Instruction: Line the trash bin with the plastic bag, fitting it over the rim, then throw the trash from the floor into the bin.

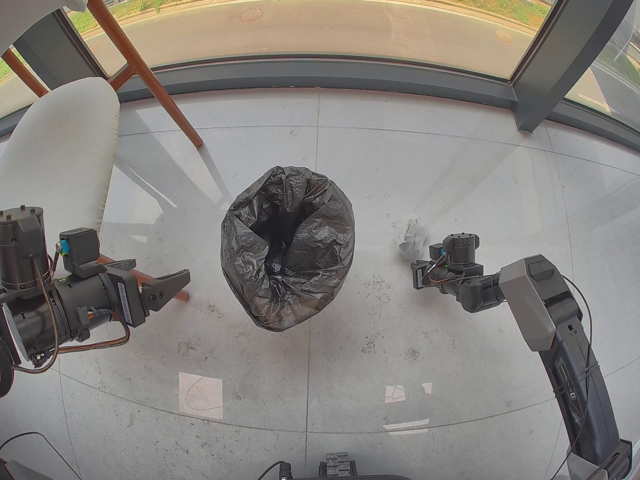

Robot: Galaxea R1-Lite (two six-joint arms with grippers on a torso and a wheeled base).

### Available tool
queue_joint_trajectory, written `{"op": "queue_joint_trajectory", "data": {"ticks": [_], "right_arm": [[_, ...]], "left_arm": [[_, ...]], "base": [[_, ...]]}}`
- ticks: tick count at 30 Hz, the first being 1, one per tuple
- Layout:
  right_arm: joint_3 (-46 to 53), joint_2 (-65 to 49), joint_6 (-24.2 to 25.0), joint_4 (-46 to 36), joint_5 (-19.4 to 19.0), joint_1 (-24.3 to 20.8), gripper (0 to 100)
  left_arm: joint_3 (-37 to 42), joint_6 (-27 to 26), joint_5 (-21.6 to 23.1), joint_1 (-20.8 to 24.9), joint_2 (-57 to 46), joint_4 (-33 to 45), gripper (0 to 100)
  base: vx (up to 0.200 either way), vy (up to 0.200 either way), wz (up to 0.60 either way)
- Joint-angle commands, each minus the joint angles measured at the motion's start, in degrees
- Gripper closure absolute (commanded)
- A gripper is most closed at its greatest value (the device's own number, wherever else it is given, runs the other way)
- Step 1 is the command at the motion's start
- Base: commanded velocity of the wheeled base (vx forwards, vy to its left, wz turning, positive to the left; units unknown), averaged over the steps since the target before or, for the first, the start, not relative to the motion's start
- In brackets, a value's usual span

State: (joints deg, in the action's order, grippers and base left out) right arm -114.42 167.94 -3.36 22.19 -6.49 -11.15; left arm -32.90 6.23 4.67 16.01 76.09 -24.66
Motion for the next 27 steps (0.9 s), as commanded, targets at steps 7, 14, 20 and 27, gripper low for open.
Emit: {"op": "queue_joint_trajectory", "data": {"ticks": [7, 14, 20, 27], "right_arm": [[-0.17, -46.82, 13.12, -41.08, -6.52, -0.54, 100], [-0.17, -67.83, 10.84, -89.95, -15.84, -0.62, 100], [18.80, -70.12, 11.36, -74.83, -15.31, 1.05, 100], [43.23, -69.59, 11.10, -35.90, -8.46, -2.20, 0]], "left_arm": [[0.12, 0.27, 0.34, 0.17, -1.12, -0.04, 0], [-0.23, 0.27, 0.52, 0.34, -0.86, -0.04, 0], [-0.67, 0.10, 0.52, 0.43, -0.77, -0.65, 0], [-1.02, 0.10, 0.43, 0.17, -0.42, -3.73, 0]], "base": [[0.000, 0.000, 0.00], [0.000, 0.000, 0.00], [0.000, 0.000, 0.00], [0.000, 0.000, 0.00]]}}
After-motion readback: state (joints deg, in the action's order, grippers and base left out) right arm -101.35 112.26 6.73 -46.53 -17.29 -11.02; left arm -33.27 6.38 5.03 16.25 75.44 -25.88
